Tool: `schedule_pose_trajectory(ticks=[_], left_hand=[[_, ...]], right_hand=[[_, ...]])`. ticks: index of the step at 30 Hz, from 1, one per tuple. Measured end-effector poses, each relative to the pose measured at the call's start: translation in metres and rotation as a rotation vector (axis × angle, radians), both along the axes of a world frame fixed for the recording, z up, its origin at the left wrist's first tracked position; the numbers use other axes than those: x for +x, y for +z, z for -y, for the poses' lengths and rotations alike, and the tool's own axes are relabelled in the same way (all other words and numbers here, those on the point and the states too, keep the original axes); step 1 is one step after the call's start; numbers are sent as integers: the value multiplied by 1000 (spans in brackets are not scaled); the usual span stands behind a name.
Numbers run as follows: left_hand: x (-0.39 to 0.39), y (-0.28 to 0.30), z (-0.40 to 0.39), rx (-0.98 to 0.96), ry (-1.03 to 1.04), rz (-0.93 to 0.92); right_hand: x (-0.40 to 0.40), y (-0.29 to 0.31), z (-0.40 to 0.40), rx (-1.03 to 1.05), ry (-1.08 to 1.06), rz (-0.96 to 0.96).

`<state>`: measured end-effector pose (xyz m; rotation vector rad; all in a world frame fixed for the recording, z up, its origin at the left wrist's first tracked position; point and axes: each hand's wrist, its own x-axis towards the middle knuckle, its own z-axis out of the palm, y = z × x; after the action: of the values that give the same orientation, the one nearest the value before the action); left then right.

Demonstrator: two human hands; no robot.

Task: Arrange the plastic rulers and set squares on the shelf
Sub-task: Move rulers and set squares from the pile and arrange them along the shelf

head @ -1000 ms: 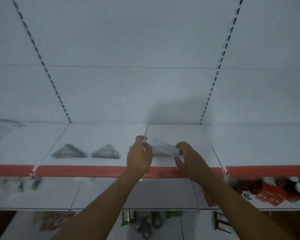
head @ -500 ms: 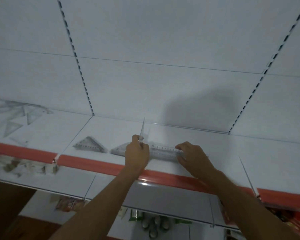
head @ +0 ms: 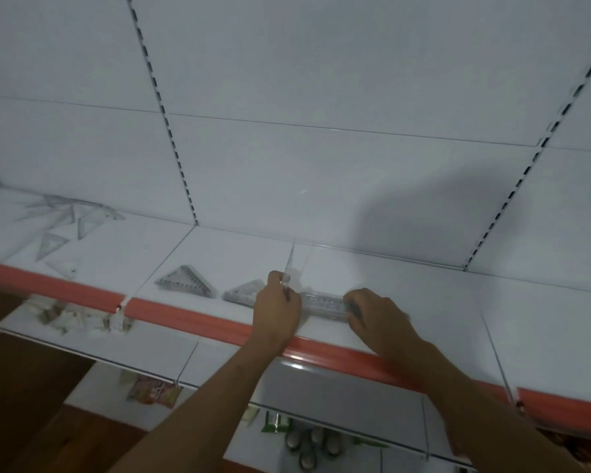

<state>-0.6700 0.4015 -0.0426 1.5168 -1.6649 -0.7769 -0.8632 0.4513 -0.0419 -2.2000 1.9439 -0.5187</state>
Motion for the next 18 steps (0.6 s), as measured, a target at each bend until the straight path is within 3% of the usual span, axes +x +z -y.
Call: schedule_pose_trajectory(ticks=[5, 11, 18], left_hand=[[2, 2, -3, -32, -6, 30], [9, 4, -5, -136, -95, 358], [50, 12, -22, -105, -45, 457]], right_hand=[[1, 4, 2, -77, 42, 13], [27, 28, 12, -400, 31, 101], [75, 22, 43, -512, 250, -238]])
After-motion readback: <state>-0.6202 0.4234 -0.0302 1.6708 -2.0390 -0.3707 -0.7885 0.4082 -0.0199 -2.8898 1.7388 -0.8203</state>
